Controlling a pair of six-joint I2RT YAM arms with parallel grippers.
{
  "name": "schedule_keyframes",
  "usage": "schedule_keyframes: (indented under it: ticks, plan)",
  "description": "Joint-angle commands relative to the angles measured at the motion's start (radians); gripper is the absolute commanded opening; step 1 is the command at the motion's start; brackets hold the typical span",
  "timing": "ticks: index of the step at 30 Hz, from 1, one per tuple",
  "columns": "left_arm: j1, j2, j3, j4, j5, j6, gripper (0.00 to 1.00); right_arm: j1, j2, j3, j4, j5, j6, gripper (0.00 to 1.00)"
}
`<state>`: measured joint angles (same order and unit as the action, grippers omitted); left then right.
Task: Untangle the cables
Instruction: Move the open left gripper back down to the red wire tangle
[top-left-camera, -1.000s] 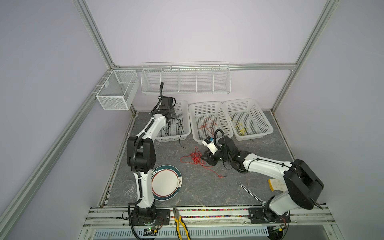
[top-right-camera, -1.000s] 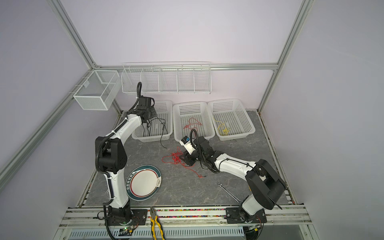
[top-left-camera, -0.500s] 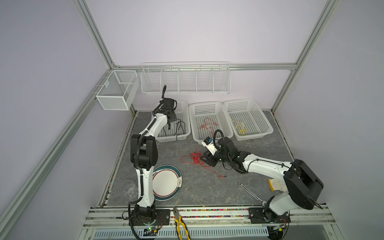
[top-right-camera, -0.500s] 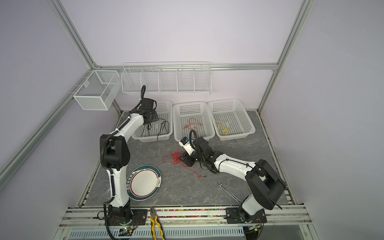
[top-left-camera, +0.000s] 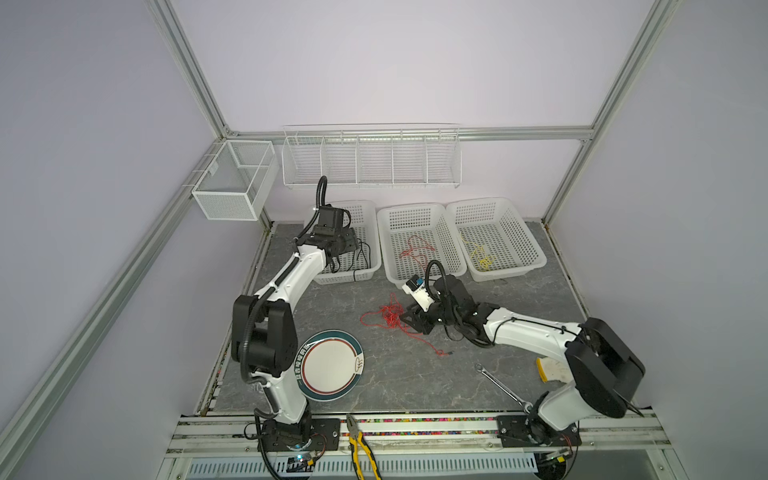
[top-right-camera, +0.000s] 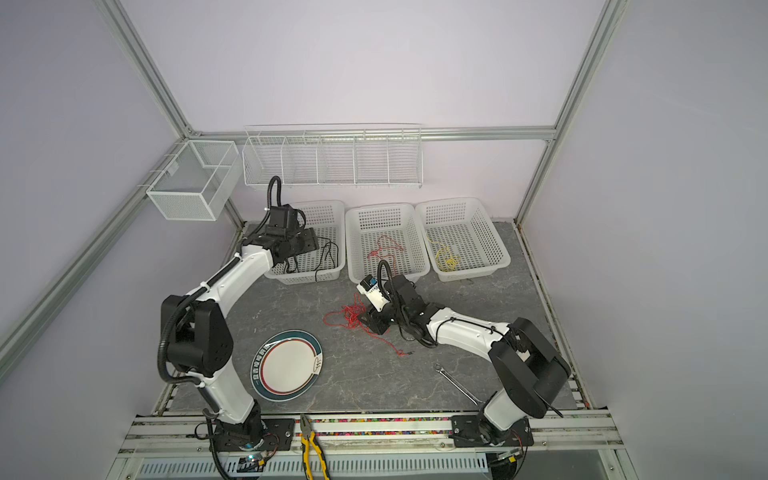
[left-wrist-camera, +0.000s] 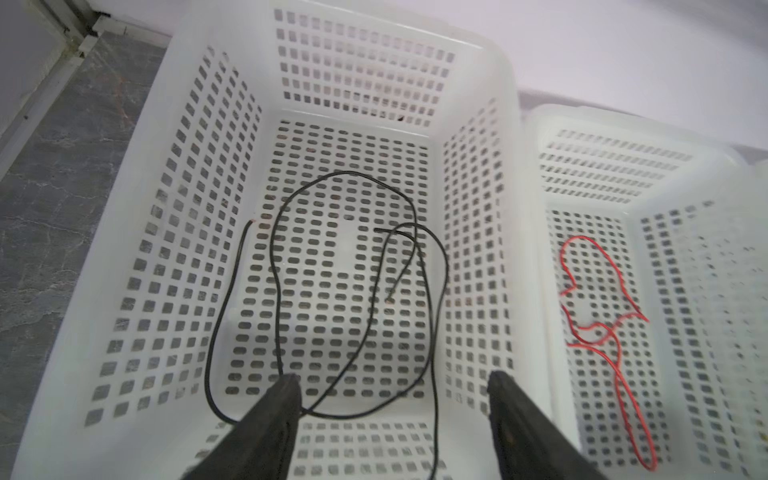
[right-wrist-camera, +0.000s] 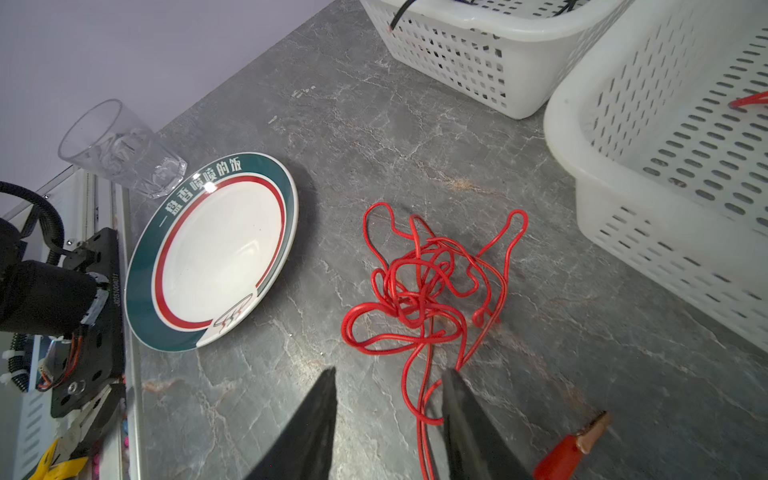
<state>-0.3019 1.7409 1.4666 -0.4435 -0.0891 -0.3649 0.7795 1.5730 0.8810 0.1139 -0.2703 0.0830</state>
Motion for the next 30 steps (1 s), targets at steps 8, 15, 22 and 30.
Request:
schedule_keyframes:
  ticks: [8,15,22,30]
  plan:
    - [-0.195,-0.309,-0.356,0.194,0.024,0.059,0.72,0.008,0.017,0.042,-0.142,0.098,0.002,0.43]
    - [-0.299,-0.475,-0.544,0.279,-0.004,0.037,0.72,0.011,0.04,0.051,-0.16,0.065,-0.008,0.39]
    - [-0.321,-0.533,-0.615,0.225,-0.023,-0.006,0.71,0.012,0.041,0.023,-0.192,0.112,-0.006,0.39]
    - [-0.321,-0.564,-0.659,0.183,-0.044,-0.029,0.71,0.015,0.056,0.018,-0.229,0.097,0.021,0.37]
